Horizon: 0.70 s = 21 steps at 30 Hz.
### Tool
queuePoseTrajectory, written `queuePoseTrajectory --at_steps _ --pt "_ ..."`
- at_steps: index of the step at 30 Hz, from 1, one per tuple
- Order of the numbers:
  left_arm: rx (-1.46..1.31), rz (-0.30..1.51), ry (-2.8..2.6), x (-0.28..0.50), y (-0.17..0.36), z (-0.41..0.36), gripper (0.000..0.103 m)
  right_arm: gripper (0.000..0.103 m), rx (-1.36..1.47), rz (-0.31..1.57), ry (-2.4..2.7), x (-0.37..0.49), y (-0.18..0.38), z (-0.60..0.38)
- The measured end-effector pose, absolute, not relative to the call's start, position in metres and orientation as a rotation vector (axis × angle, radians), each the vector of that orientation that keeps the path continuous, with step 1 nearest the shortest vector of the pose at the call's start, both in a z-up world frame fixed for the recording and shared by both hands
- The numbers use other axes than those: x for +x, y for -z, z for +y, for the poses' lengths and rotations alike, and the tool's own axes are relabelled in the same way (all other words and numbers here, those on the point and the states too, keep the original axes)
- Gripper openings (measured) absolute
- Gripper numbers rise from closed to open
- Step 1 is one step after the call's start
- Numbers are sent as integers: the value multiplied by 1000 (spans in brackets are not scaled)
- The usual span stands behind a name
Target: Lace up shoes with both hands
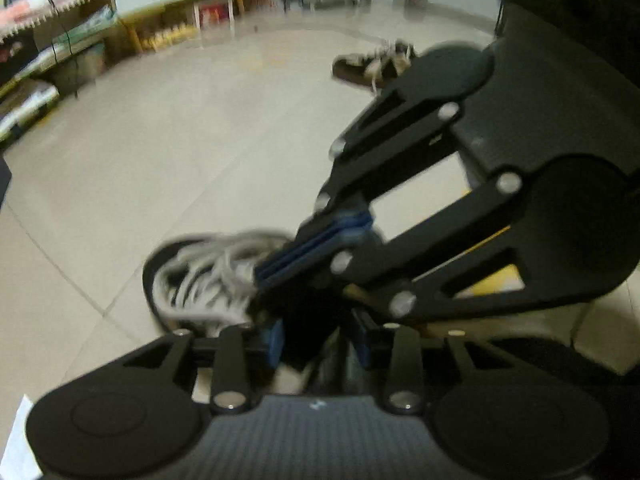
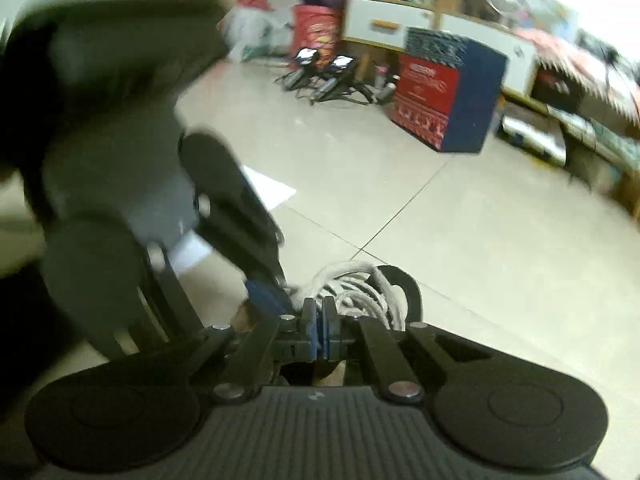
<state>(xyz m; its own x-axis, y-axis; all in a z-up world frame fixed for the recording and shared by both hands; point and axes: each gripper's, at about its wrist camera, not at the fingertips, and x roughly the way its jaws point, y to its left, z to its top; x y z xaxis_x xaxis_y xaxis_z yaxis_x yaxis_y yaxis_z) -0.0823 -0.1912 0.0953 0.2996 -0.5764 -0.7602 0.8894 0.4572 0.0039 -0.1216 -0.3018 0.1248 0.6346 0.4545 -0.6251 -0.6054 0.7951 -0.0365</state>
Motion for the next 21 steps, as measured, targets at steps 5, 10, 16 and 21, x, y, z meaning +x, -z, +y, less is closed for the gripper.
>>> queuePoseTrajectory --at_steps 5,10,16,21 --pt "455 780 998 -89 -82 -207 15 4 21 706 -570 -116 -116 -329" --pt "425 811 977 -88 -74 -215 6 5 197 739 -599 -116 -108 -328" --pt "407 812 981 -88 -76 -215 6 5 412 753 -580 -113 -102 -354" --pt "367 814 926 -93 -88 -202 16 5 687 720 -533 -121 -87 -374"
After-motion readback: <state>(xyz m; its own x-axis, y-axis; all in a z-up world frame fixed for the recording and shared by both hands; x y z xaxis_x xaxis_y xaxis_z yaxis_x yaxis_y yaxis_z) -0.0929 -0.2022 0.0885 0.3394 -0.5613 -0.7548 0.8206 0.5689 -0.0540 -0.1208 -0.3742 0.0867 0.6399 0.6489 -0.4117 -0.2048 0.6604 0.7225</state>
